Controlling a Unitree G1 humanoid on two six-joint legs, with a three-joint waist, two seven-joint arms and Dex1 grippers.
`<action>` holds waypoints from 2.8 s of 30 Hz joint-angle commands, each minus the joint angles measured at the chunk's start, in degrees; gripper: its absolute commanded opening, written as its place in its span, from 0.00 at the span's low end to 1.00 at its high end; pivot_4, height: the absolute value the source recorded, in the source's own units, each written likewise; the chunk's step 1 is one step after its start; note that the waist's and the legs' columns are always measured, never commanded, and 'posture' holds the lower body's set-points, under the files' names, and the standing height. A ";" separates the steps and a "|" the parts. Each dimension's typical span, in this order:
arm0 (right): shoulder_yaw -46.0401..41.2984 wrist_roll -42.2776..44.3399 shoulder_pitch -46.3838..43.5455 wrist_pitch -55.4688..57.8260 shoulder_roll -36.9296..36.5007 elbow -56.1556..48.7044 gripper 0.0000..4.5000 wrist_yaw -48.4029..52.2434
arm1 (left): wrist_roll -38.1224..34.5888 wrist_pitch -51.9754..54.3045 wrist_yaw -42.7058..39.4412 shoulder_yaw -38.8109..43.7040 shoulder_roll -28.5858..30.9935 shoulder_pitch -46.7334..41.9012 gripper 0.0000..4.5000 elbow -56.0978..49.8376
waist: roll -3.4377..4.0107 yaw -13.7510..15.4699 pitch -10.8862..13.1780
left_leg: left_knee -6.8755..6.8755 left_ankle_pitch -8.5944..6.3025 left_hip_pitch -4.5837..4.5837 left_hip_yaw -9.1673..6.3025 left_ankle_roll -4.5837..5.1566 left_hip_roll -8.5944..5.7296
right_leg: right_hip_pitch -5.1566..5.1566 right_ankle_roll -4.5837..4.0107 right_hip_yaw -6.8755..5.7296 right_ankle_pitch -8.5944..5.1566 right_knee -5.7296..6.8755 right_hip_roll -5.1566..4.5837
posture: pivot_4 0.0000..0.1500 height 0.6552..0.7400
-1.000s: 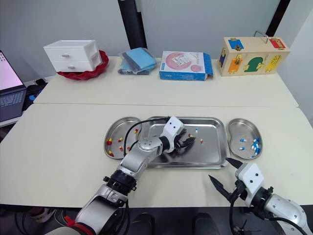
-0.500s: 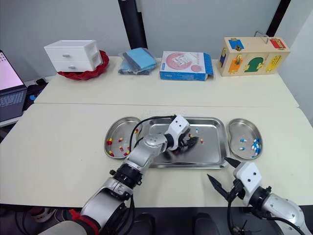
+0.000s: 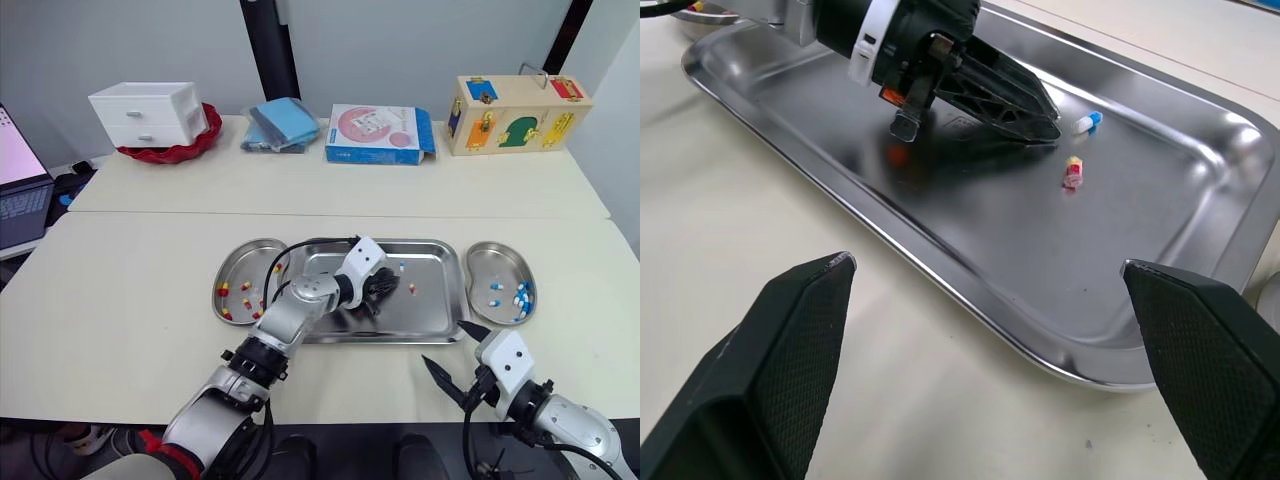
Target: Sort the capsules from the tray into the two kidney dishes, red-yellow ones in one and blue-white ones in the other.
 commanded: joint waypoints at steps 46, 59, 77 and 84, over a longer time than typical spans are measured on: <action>15.00 2.48 -24.37 -5.79 -0.86 7.25 1.00 13.34 | -21.32 21.07 2.68 36.77 28.20 28.47 0.99 -45.74 | -0.04 -0.20 0.02 | -0.03 -0.05 -0.03 -0.06 0.09 0.04 | -0.04 -0.01 -0.08 0.01 0.03 -0.02 | 1.00 0.62; 4.08 4.21 -18.26 -4.09 -4.67 5.40 1.00 10.60 | -26.96 14.07 -7.24 42.86 33.97 38.32 0.99 -46.17 | -0.04 -0.17 0.03 | -0.05 -0.05 -0.06 -0.05 0.09 0.04 | -0.07 -0.01 -0.07 0.01 0.01 -0.02 | 1.00 0.62; -24.62 6.74 -0.28 -6.77 -17.10 25.74 1.00 25.59 | -24.61 -4.97 -18.98 54.97 34.21 65.77 0.99 -29.55 | -0.15 -0.24 0.00 | -0.08 -0.07 0.00 0.02 0.12 0.06 | -0.06 -0.16 -0.05 -0.09 -0.03 -0.03 | 1.00 0.62; -23.24 5.31 -1.73 -9.39 -16.80 28.74 1.00 26.26 | -25.39 -6.79 -18.52 54.74 33.41 67.55 0.99 -30.24 | -0.15 -0.34 -0.01 | -0.08 -0.07 0.00 0.03 0.12 0.07 | -0.06 -0.15 -0.04 -0.09 -0.03 -0.03 | 1.00 0.62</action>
